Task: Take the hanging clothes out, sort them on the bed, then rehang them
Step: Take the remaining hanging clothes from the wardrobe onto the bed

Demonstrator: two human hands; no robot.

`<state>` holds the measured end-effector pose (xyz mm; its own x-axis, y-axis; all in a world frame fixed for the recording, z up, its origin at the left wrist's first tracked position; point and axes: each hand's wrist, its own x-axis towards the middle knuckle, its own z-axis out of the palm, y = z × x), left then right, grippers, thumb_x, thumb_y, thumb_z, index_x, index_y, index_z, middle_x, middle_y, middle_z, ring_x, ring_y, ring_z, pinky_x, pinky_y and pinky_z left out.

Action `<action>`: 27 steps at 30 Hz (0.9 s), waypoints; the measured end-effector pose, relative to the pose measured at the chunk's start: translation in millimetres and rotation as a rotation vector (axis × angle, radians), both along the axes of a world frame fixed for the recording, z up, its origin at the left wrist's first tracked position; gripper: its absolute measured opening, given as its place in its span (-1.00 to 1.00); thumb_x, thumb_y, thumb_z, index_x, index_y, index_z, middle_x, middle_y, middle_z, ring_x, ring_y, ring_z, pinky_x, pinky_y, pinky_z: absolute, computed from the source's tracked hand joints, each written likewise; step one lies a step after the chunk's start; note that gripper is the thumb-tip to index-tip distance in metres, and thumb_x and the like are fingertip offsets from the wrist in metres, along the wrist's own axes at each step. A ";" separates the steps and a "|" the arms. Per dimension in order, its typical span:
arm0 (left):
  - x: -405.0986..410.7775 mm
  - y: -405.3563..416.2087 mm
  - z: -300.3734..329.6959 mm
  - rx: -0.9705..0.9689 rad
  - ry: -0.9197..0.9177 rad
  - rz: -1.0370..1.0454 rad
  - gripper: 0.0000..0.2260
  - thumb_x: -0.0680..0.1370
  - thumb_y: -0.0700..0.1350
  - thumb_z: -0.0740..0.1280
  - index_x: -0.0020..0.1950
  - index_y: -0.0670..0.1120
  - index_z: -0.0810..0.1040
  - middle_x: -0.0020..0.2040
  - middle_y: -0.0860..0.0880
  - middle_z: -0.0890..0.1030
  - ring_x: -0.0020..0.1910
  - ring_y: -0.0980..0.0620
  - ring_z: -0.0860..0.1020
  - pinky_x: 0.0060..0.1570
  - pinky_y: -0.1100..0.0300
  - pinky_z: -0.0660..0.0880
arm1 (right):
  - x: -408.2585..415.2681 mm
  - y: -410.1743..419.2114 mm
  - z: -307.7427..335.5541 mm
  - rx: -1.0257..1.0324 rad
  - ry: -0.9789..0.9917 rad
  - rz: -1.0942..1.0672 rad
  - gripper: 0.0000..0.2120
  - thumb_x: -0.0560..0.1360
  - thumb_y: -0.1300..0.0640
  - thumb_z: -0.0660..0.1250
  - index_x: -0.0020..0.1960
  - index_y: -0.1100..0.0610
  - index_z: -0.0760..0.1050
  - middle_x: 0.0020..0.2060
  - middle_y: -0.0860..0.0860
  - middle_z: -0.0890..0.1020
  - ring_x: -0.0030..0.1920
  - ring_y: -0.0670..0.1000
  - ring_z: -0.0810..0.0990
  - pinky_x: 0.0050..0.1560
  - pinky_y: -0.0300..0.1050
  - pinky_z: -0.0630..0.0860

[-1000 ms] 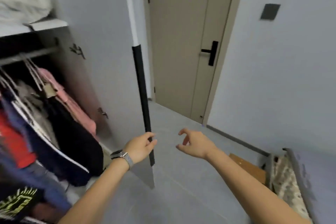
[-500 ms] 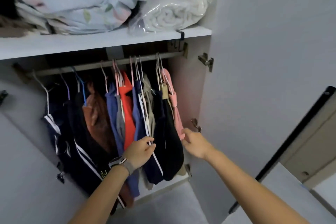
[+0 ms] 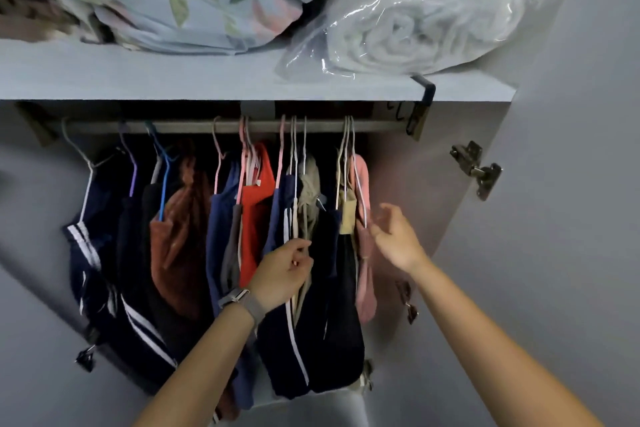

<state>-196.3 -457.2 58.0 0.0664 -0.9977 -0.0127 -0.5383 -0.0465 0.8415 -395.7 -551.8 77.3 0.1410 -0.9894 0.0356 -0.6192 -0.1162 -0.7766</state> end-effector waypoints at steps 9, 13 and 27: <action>-5.7 -51.5 4.9 -0.001 0.140 0.124 -0.70 0.59 -0.13 0.23 0.31 -0.11 0.41 0.05 0.06 0.57 -0.06 0.01 0.59 -0.14 0.27 0.42 | 35.0 -105.2 -22.0 0.097 -0.050 -0.067 -0.51 0.53 0.06 0.31 0.36 0.20 0.23 0.15 0.11 0.54 0.18 0.13 0.52 0.08 -0.18 0.37; 8.3 -49.2 0.3 0.005 0.142 0.052 -0.68 0.58 -0.16 0.24 0.34 -0.07 0.38 -0.08 0.14 0.54 -0.10 -0.01 0.61 -0.06 0.28 0.51 | 51.0 -118.8 -37.2 0.077 -0.068 -0.192 -0.66 0.58 0.12 0.21 0.31 0.20 0.30 0.12 0.17 0.58 0.13 0.20 0.55 0.03 -0.11 0.41; 10.4 -82.4 1.7 -0.007 0.230 -0.105 -0.75 0.58 -0.16 0.24 0.26 0.01 0.44 -0.03 0.09 0.58 -0.15 0.15 0.62 -0.02 0.26 0.51 | 5.2 -81.4 8.6 0.306 -0.656 -0.357 -0.67 0.56 0.02 0.19 -0.36 0.06 0.37 -0.60 0.00 0.34 -0.64 -0.03 0.27 -0.55 -0.33 0.19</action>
<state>-185.9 -539.6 59.6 -0.0418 -0.9991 -0.0085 -0.3340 0.0059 0.9426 -390.5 -633.2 85.9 -0.1412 -0.9499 -0.2789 0.0142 0.2797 -0.9600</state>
